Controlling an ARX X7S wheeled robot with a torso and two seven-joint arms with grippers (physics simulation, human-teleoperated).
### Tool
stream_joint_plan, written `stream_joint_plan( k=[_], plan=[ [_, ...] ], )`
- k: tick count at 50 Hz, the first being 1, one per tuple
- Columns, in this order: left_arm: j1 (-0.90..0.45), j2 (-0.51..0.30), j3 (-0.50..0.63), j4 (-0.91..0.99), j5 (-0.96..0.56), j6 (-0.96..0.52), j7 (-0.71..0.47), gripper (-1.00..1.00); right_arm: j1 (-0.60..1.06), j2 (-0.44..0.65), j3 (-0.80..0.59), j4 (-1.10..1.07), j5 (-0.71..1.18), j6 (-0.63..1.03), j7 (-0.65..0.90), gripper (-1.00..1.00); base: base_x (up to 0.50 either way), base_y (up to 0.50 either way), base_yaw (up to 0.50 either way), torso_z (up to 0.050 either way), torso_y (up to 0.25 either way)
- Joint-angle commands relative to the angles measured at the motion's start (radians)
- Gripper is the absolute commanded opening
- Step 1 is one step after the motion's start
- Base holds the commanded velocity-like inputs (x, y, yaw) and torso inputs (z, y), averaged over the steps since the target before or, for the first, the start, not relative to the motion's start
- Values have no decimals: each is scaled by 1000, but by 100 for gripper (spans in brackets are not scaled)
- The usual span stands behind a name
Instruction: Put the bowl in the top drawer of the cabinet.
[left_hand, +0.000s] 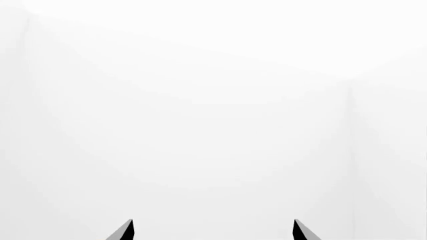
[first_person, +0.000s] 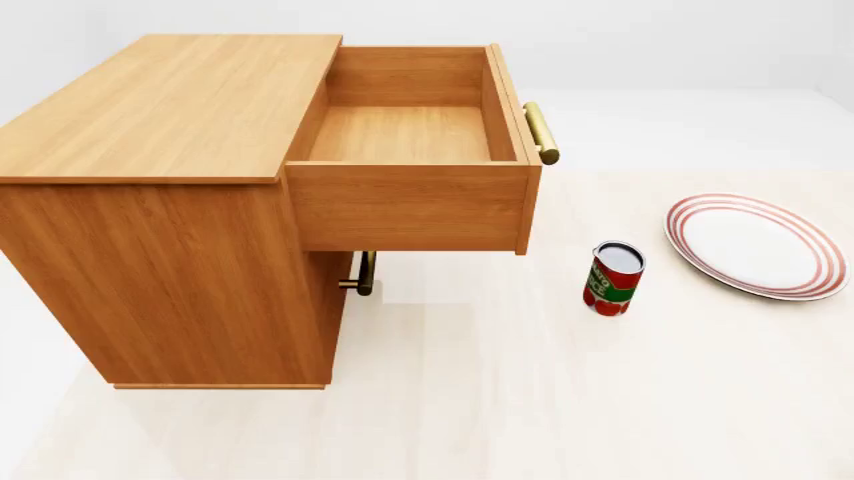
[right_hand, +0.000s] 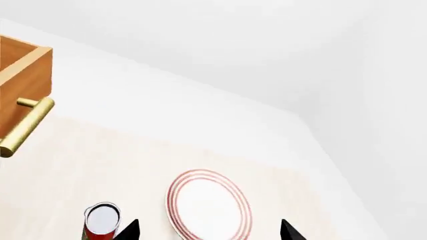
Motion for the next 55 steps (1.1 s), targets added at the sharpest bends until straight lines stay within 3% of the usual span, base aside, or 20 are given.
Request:
stream_joint_plan(
  k=[1,23,44,55],
  plan=[
    [4,9,1,3,9,1,6,100,124,114,-311,-31,-103,2,-193,100,0,0,0,0,0],
    [-1,15,16,4,12,10,7,100,54,249,-508,-122,-311,-42,-368,100,0,0,0,0,0],
    [9,41,27,3,49,5,33,100,-125,401,-623,-165,-226,-176,-271,100,0,0,0,0,0],
    [11,39,29,6,45,9,31,100,-198,411,-681,-143,-257,-274,-279,100,0,0,0,0,0]
  ],
)
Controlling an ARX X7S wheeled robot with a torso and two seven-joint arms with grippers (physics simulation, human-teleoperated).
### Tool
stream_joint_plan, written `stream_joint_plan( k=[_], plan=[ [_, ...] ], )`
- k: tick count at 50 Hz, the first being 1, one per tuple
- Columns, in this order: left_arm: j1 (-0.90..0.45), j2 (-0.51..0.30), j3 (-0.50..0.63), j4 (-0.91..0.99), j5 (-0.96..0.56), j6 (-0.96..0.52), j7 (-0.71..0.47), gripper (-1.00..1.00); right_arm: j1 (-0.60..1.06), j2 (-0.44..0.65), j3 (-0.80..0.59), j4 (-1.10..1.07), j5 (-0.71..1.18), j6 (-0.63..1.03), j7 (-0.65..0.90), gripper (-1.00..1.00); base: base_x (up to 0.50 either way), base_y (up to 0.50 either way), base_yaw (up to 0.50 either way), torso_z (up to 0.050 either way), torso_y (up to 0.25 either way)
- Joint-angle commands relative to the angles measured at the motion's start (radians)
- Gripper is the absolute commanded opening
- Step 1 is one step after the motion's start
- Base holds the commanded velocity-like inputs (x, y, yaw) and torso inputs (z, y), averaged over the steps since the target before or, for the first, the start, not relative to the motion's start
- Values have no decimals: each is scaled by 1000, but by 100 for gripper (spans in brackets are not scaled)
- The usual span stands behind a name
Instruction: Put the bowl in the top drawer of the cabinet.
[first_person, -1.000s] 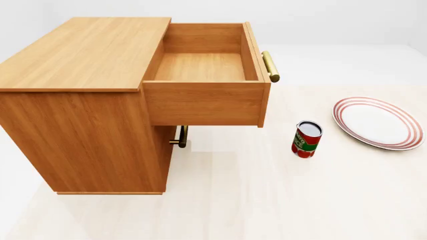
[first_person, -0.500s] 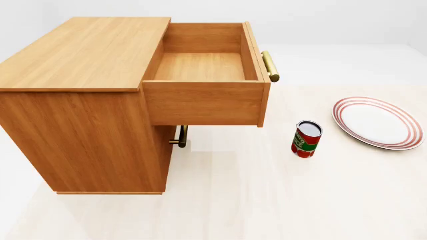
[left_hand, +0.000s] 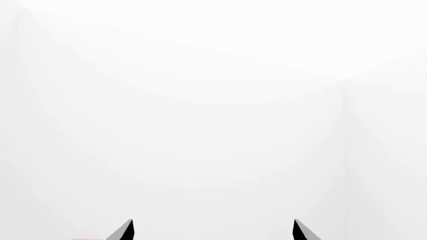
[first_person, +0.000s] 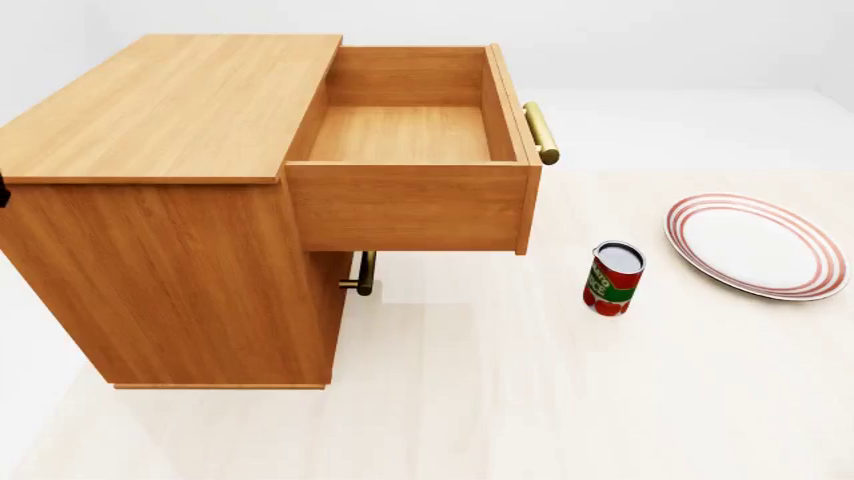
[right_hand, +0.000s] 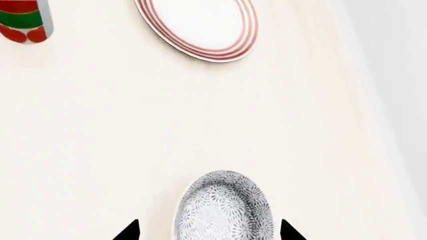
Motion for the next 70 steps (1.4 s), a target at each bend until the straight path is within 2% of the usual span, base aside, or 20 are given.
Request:
stream_joint_plan(
  k=[1,6,19,34,56,64,70],
  plan=[
    [2,1,3,2,1,3,0,100,-78,29,-65,8,-23,-96,-2,100,0,0,0,0,0],
    [2,0,4,3,0,4,0,100,-125,28,-107,14,-59,-167,-22,100,0,0,0,0,0],
    [-9,-8,12,6,0,9,-2,100,-272,-84,-218,104,-105,-362,-28,100,0,0,0,0,0],
    [-5,1,16,6,14,9,6,100,-396,-165,-289,177,-126,-456,-2,100,0,0,0,0,0],
    [9,1,8,9,11,14,11,100,-528,-230,-342,289,-125,-560,-4,100,0,0,0,0,0],
    [11,-9,5,10,-3,18,2,100,-596,-381,-336,404,-42,-584,63,100,0,0,0,0,0],
    [15,-11,1,12,-8,20,0,100,-628,-431,-331,450,-5,-594,87,100,0,0,0,0,0]
  ],
)
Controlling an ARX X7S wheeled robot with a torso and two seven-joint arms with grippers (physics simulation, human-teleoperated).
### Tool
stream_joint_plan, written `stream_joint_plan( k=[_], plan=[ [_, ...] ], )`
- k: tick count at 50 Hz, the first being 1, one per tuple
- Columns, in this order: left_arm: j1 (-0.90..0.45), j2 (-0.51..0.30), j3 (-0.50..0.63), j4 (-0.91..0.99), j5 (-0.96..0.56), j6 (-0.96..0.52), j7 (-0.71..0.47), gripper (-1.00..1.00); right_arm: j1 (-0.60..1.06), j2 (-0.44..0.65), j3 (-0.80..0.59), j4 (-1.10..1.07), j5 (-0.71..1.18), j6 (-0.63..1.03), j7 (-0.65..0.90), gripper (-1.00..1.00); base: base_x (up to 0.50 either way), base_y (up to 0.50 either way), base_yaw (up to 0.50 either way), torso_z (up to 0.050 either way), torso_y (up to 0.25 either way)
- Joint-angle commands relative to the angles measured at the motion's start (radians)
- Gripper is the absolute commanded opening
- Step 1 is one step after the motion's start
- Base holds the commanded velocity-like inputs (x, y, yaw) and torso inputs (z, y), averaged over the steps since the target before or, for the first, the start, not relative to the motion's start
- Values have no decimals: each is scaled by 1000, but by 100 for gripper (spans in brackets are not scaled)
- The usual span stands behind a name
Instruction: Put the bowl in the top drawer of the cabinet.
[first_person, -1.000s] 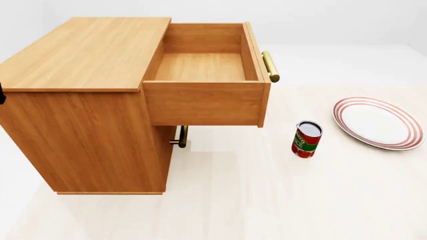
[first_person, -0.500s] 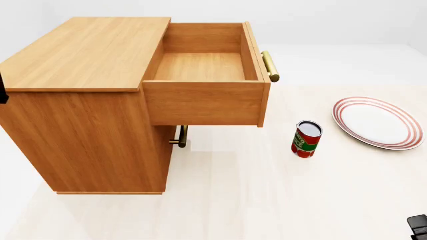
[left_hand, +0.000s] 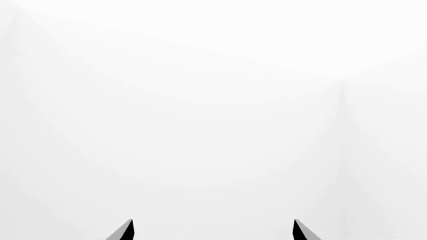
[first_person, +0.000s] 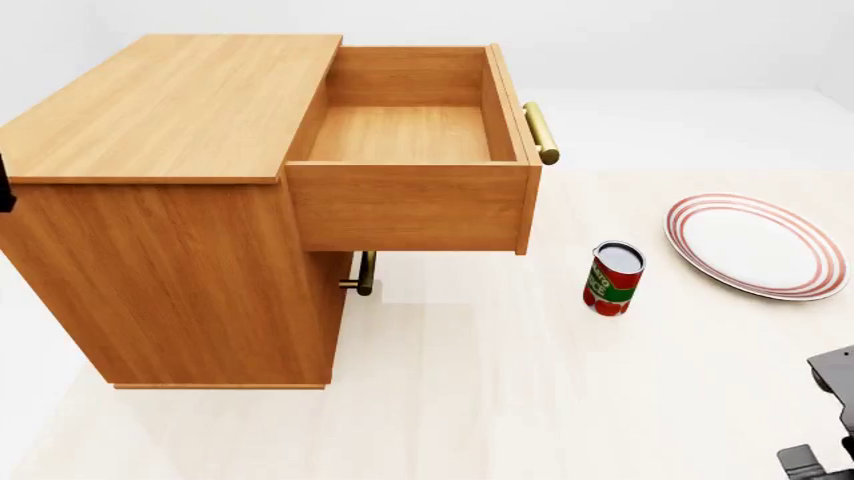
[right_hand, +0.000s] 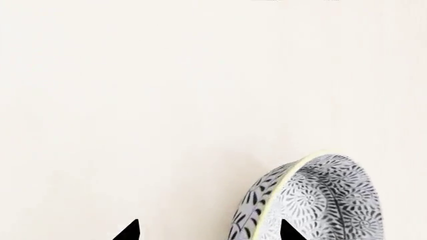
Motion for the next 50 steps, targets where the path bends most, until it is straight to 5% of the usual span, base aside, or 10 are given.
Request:
stream_joint_plan(
  k=[1,11,12,33,50],
  plan=[
    [6,-5,-6,2,-9,4,-4,100,-73,-112,1,101,66,-33,47,100,0,0,0,0,0],
    [7,-3,-3,0,-4,5,0,100,-113,-121,2,134,98,-48,51,100,0,0,0,0,0],
    [6,-3,-2,0,-4,6,-1,100,-115,-116,2,131,99,-49,52,-100,0,0,0,0,0],
    [-7,6,18,-6,23,8,14,100,3,60,36,-22,69,21,114,-100,0,0,0,0,0],
    [-13,-7,19,-2,5,19,1,100,393,170,189,-249,-113,433,-6,-100,0,0,0,0,0]
  ],
)
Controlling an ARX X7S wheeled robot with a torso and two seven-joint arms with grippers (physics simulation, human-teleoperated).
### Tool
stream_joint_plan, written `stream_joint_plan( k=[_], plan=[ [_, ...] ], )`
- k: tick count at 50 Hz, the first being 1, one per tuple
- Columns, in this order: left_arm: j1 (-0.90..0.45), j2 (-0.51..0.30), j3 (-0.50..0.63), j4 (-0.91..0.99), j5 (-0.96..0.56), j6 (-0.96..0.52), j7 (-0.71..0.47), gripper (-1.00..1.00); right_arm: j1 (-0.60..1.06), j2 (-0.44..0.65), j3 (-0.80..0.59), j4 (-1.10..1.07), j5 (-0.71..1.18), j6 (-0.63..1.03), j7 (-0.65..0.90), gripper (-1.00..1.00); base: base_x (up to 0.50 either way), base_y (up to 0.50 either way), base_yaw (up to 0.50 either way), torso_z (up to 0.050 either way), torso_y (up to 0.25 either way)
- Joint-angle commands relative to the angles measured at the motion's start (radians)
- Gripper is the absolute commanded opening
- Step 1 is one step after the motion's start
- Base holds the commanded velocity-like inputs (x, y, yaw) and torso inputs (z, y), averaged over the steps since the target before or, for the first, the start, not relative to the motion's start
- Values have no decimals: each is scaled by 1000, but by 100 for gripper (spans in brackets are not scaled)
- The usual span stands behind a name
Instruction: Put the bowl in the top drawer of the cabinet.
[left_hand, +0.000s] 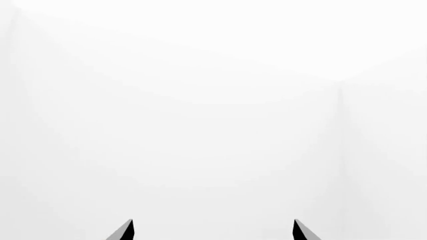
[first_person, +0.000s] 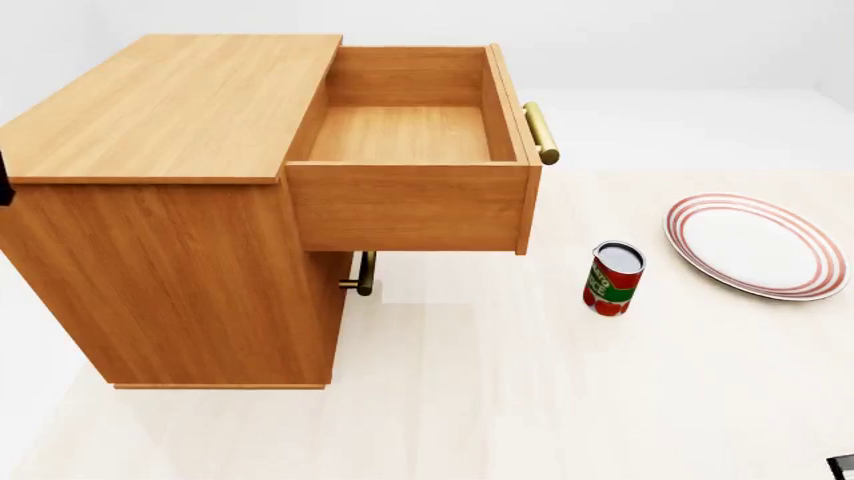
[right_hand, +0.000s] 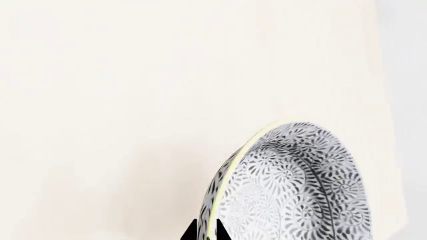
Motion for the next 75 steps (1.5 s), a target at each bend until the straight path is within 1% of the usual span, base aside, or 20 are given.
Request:
stream_joint_plan(
  k=[1,5,9,15,20,26,29,34,39,42,45,49,56,64,75],
  plan=[
    [-5,-8,3,2,-10,6,-8,100,247,44,93,-123,-141,259,-103,-100,0,0,0,0,0],
    [-6,-8,4,3,-7,7,-7,100,341,-4,117,-131,-224,350,-202,-100,0,0,0,0,0],
    [-4,-7,4,3,-3,6,-4,100,426,-70,116,-129,-311,405,-326,-100,0,0,0,0,0],
    [0,-9,-1,4,-7,8,-4,100,525,-208,62,-80,-463,399,-544,-100,0,0,0,0,0],
    [-1,-22,-7,5,-22,12,-11,100,568,-326,5,0,-566,327,-705,-100,0,0,0,0,0],
    [1,-23,-11,6,-23,14,-10,100,601,-468,-74,148,-693,200,-899,-100,0,0,0,0,2],
    [-4,-26,-10,5,-25,16,-11,100,616,-534,-114,225,-756,112,-1006,-100,0,0,0,0,0],
    [-20,-35,1,6,-31,21,-16,100,663,-587,-159,303,-832,-30,-1186,-100,0,0,0,0,0],
    [-29,-40,6,3,-33,25,-18,100,695,-628,-171,405,-891,-150,-1311,-100,0,0,0,0,0],
    [-32,-40,9,2,-32,27,-17,100,693,-667,-169,486,-921,-233,-1376,-100,0,0,0,0,0],
    [-37,-39,12,1,-30,30,-16,100,666,-739,-163,614,-949,-328,-1435,-100,0,0,0,0,3],
    [-42,-50,9,2,-46,36,-27,100,632,-835,-146,799,-974,-450,-1497,-100,0,0,0,0,0],
    [-49,-69,4,4,-75,47,-44,100,554,-1072,-94,1256,-995,-757,-1660,-100,0,0,0,0,0],
    [-58,-89,1,3,-90,52,-46,100,540,-1151,19,1272,-1082,-813,-1712,-100,0,0,0,0,0],
    [-56,-92,-9,2,-93,55,-43,100,519,-1244,269,1273,-1273,-842,-1753,-100,0,0,0,0,1]
  ],
)
